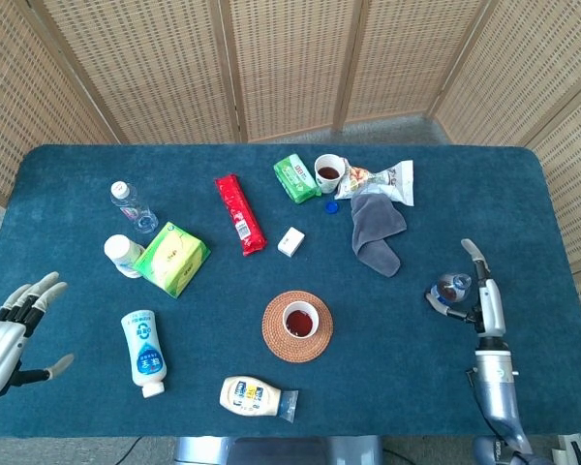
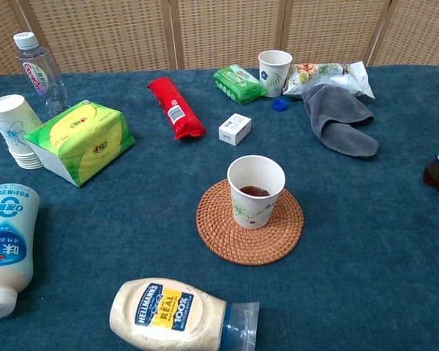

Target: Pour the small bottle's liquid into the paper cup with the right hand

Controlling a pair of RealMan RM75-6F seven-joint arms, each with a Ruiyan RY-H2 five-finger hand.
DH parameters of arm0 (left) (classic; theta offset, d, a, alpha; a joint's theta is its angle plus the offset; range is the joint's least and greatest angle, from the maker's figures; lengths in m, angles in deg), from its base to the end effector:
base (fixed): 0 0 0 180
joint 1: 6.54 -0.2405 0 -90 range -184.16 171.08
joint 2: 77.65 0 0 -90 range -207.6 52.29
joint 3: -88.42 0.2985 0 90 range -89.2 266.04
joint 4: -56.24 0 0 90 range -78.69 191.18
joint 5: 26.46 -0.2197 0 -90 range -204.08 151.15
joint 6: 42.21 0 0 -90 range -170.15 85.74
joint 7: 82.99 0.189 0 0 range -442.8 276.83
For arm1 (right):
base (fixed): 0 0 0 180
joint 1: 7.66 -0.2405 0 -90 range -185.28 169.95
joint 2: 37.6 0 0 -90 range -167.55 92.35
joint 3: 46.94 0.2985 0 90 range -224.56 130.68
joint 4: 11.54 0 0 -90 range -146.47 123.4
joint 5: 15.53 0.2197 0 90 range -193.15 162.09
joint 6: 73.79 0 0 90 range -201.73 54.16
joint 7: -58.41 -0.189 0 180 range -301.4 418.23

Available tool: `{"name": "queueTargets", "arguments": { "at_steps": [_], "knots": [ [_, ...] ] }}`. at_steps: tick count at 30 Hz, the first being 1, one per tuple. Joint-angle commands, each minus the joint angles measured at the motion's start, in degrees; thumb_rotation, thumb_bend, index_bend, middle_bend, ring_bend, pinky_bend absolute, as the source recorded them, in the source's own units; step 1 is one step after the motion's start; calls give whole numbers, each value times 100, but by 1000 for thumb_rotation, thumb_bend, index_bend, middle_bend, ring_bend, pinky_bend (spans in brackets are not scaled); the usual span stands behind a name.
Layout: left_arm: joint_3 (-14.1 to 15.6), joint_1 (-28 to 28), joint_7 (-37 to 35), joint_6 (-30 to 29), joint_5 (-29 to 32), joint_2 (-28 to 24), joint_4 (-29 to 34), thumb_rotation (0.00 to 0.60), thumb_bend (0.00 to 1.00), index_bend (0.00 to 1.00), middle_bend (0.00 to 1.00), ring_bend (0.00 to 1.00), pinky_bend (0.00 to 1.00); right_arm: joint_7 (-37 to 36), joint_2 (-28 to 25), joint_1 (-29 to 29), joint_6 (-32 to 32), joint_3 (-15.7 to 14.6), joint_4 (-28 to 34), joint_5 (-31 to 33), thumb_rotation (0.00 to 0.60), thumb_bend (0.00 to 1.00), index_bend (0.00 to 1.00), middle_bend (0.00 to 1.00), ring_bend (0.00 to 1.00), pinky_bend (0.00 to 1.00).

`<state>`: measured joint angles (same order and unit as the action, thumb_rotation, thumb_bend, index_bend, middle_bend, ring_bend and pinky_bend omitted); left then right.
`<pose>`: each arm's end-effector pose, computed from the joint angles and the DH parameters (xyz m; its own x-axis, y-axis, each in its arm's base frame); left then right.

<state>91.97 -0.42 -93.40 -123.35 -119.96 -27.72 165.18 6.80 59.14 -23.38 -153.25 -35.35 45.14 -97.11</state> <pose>-0.2945 0.2043 0.1880 0.2051 0.1946 0.9592 0.9765 -0.1067 -0.1872 -0.3634 -0.3306 0.0309 -0.4687 0.0678 0.8808 -0.8826 -0.0779 -0.4637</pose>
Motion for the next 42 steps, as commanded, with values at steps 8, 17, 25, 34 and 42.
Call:
{"name": "queueTargets", "arguments": {
  "at_steps": [8, 17, 25, 34, 42],
  "knots": [
    [22, -36, -72, -73, -62, -26, -29, 600, 273, 0, 0, 0, 0, 414, -1015, 322, -270, -317, 1308, -350, 600, 88, 0, 0, 0, 0],
    [41, -67, 93, -87, -61, 7, -14, 600, 274, 0, 0, 0, 0, 373, -1645, 551, -747, -550, 1854, -786, 600, 87, 0, 0, 0, 0],
    [-41, -275, 882, -379, 157, 243, 102, 600, 273, 0, 0, 0, 0, 1773, -1742, 784, -1237, -641, 1680, -971, 600, 0, 0, 0, 0, 0],
    [-35, -461, 1367, -565, 262, 410, 229, 600, 273, 0, 0, 0, 0, 2714, -1844, 876, -1199, -755, 1459, -963, 600, 0, 0, 0, 0, 0],
    [-77, -681, 1892, -829, 467, 685, 184, 600, 273, 0, 0, 0, 0, 3967, -2062, 1059, -1097, -833, 1747, -750, 600, 0, 0, 0, 0, 0]
  ]
}}
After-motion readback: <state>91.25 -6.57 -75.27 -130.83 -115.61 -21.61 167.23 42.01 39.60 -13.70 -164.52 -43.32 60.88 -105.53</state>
